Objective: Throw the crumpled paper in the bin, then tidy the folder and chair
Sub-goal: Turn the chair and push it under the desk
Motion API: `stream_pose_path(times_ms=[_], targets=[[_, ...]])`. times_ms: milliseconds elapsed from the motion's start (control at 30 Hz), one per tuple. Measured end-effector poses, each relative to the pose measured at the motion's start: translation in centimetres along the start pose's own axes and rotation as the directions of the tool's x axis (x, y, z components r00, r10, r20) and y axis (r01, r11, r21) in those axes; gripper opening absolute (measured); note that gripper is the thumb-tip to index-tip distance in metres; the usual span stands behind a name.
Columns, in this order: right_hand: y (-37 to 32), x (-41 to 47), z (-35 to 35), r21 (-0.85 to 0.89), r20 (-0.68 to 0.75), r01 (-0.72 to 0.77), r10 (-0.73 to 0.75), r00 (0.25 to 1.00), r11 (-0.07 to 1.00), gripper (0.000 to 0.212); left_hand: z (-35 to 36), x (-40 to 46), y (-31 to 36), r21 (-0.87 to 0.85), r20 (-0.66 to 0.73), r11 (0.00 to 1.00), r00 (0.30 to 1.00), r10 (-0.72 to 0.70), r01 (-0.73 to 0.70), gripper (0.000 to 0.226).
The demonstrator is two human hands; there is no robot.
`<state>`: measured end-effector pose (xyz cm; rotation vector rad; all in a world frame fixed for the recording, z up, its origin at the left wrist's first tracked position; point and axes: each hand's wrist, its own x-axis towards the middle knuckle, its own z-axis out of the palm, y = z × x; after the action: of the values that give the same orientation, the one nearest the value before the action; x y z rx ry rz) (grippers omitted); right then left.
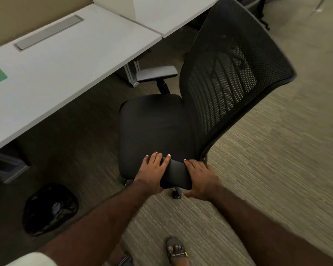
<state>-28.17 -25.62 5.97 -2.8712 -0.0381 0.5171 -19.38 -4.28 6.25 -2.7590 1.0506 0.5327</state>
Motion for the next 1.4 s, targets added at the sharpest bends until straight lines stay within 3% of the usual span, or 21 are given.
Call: stream_pose_path(times_ms=[267,533,900,1067,1200,1300,1400], targets=[[-0.5,0.8,0.9,0.039,-0.038,-0.016,0.017,0.999,0.999,0.107,-0.4,0.8,-0.3,-0.029,-0.011,0.999,0.999,0.035,-0.036,0.124],[0.1,1.2,0.8,0.03,-0.027,0.066,-0.065,0.998,0.997,0.099,-0.4,0.3,-0.6,-0.095,-0.018,0.995,1.0,0.022,-0.024,0.109],[0.3,1.6,0.5,0.032,0.018,0.175,-0.175,0.984,0.984,0.101,1.1,-1.9,-0.3,-0.116,-0.044,0.992,0.998,-0.047,0.041,0.098],[-0.1,1.2,-1.5,0.014,0.05,0.207,-0.207,0.977,0.978,0.126,1.2,-2.4,0.4,-0.122,-0.048,0.986,0.991,-0.122,0.115,0.104],[-0.9,0.2,-7.6,0.019,-0.189,0.265,-0.257,0.948,0.964,0.105,0.3,-2.5,1.7,-0.145,-0.022,0.978,0.988,-0.152,0.147,0.136],[-1.0,-0.9,-14.3,-0.058,-0.414,0.324,-0.318,0.853,0.944,0.086,-1.7,-1.4,3.4,-0.237,-0.141,0.965,0.978,-0.153,0.116,0.133],[-0.5,-1.9,-22.2,-0.083,-0.536,0.34,-0.33,0.777,0.937,0.076,-5.0,0.7,5.3,-0.325,-0.293,0.945,0.947,-0.13,0.029,0.125]])
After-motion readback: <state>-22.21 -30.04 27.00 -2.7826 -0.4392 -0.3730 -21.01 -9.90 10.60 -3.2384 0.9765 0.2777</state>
